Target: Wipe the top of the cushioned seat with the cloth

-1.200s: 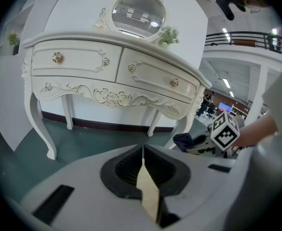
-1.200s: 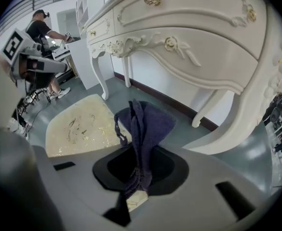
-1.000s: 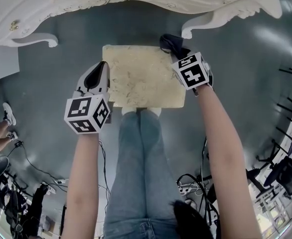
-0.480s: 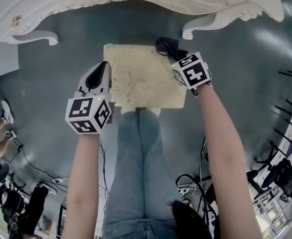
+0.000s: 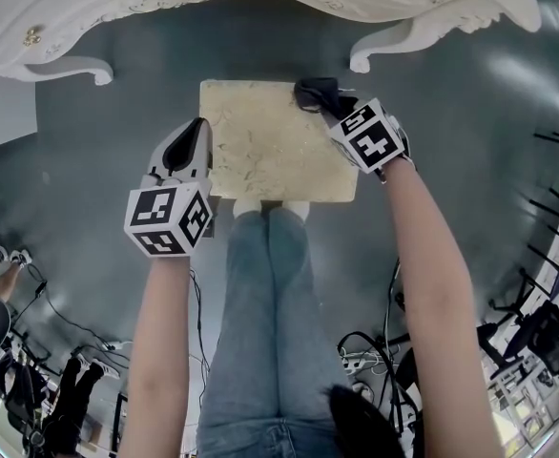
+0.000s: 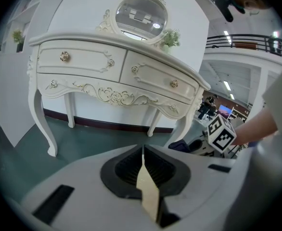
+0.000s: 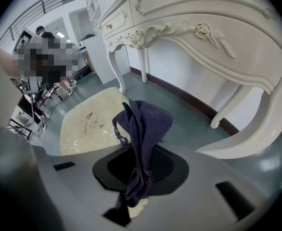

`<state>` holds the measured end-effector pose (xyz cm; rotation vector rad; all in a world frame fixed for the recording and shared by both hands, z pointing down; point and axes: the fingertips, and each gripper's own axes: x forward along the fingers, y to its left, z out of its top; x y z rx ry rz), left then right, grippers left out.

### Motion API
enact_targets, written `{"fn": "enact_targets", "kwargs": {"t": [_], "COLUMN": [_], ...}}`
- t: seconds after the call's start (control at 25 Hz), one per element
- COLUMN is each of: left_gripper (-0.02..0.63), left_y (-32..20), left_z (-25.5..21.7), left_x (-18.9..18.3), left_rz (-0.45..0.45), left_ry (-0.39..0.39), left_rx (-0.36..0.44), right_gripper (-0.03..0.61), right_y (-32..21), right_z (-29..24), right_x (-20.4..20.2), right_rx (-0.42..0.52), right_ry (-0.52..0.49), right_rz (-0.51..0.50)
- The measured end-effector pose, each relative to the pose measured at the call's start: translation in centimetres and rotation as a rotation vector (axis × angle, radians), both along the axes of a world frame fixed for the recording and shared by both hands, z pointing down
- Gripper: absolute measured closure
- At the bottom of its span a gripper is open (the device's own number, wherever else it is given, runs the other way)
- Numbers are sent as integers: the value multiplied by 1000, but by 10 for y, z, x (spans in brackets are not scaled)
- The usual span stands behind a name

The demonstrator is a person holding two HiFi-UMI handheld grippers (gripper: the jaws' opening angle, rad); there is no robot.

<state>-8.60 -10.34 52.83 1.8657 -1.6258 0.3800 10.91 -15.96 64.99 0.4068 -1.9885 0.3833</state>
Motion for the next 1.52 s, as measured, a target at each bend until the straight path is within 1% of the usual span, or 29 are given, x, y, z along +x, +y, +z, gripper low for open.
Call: {"fn": "enact_targets", "kwargs": {"t": [0.32, 0.52, 0.76, 0.96, 1.16, 1.52], "left_gripper": [600, 600, 600, 600, 600, 600], "left_y": [2, 6, 9, 10, 12, 25], "left_z": [-4, -4, -5, -8, -12, -11], "left_x": [2, 3, 11, 17, 21, 28], "left_rz": [5, 7, 16, 26, 31, 30], "left_ry": [3, 3, 6, 7, 4, 5], "left_rx": [11, 7, 8, 13, 18, 14], "right_gripper": [532, 534, 534, 532, 532, 534], "right_y": [17, 30, 44, 61, 76, 110], "right_z": [-1, -2, -1, -1, -1, 0], "right_x": [0, -1, 1, 3, 5, 10], "right_rx": [-17, -8, -28, -54, -94, -130], "right_ry": [-2, -5, -9, -4, -10, -14], "right_rz": [-32, -61, -93, -137, -142, -184]}}
